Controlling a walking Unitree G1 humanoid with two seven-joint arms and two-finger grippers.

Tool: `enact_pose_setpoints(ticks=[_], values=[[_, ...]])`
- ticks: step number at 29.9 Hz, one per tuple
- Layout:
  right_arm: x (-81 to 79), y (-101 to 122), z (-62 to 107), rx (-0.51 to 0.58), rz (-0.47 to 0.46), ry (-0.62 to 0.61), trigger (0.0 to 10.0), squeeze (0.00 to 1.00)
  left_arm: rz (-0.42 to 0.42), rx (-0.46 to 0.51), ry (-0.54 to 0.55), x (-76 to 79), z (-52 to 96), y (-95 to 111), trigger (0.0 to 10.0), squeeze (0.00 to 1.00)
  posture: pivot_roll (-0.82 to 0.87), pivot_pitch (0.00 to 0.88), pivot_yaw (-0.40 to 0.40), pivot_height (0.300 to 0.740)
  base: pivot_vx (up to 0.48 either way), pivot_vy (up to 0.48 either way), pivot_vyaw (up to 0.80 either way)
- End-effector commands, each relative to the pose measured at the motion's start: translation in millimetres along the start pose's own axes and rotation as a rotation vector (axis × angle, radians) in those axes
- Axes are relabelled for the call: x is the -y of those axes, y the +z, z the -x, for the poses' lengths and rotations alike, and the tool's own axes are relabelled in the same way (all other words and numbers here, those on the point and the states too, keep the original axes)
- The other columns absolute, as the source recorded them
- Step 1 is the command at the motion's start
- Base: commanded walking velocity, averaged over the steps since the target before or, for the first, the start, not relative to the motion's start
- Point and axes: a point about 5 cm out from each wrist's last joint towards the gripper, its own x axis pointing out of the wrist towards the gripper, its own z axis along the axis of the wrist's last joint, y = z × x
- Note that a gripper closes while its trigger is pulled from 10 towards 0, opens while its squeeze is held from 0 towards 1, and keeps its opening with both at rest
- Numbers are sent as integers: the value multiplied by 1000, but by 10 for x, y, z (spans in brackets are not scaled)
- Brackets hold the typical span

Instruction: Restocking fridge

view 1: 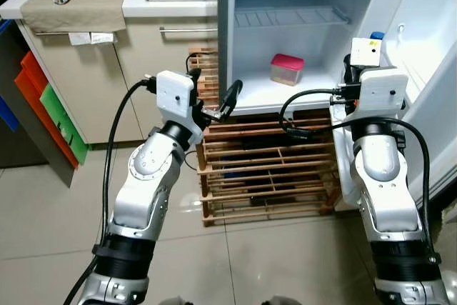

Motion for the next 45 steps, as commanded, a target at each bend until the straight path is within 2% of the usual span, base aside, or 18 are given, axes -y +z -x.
enact_pose_setpoints(ticks=[1, 11, 25, 30, 35, 45], values=[[2, -2, 5, 1, 3, 2, 10000, 0, -17, -6, 21, -19, -20, 2, 10000, 0, -78, 0, -2, 711, 0, 0, 0], [-44, -4, -23, -1, 4, 16, 10000, 0, -37, -1, 21, -11, -44, 18, 10000, 0, -75, 0, -2, 711, 0, 0, 0], [111, -138, 12, -67, 84, -56, 10000, 0, -35, -13, 12, 2, -33, 0, 10000, 0, -82, 0, 5, 711, 0, 0, 0], [130, -207, 25, -144, 2, -128, 10000, 0, -39, -21, 0, -6, -24, 1, 10000, 0, -78, 0, 19, 711, 0, 0, 0], [265, -280, 28, -210, -5, -219, 10000, 0, -43, -23, -2, -28, -19, 12, 10000, 0, -76, 0, 30, 711, 0, 0, 0], [324, -320, 31, -289, -49, -289, 10000, 0, -39, -27, -6, -17, -11, 8, 10000, 0, -79, 0, 27, 711, 0, 0, 0]])
